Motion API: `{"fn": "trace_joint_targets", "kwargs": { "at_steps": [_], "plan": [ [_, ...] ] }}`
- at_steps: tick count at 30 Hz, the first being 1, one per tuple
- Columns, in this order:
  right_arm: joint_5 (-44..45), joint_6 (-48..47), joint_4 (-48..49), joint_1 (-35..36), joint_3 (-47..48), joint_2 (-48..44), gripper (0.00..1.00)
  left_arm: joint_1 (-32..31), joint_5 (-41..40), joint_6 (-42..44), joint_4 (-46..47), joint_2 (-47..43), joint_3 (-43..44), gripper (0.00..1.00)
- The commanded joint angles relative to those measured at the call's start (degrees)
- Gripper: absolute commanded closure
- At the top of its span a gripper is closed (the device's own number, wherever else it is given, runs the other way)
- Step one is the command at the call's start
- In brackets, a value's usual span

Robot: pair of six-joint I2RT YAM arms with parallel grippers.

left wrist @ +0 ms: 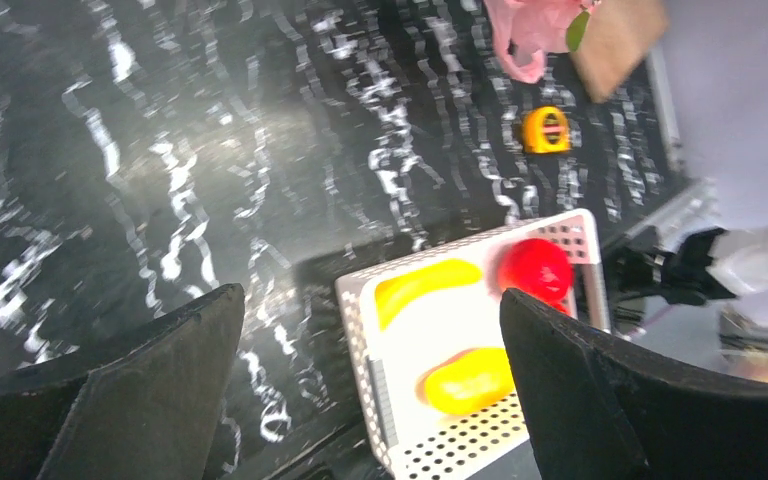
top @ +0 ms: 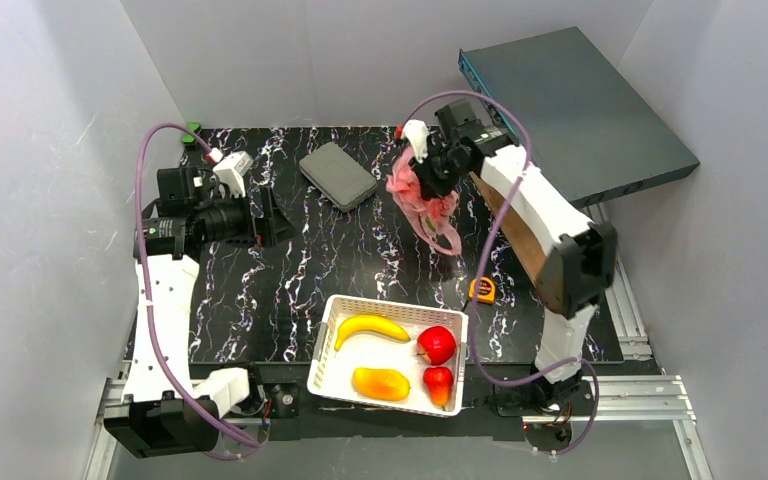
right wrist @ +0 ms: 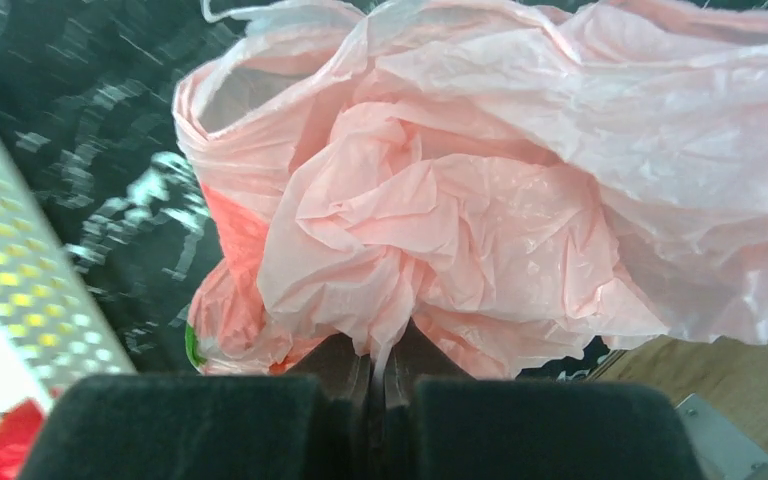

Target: Place the fake fruits into the plastic bag and tie a complex knot

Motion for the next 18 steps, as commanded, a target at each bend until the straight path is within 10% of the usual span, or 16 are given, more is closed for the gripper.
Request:
{"fn": "trace_joint_targets", "kwargs": {
  "at_steps": [1,11,18],
  "plan": [
    [-10.1,6.8,7.1,3.1,-3.0,-12.2,0.99,0.0,16.4,-1.9,8.4,0.6,-2.3,0.0],
    [-24.7,18.0,24.0,9.1,-11.7,-25.6,0.99,-11.2,22.2,-18.2,39.2,-1.2,-9.6,0.01],
    [-27.0,17.8,27.1,12.4,-13.3,-29.2,0.99,-18.3,18.1,-24.8,44.7,1.9,-11.2,0.11]
  ]
}}
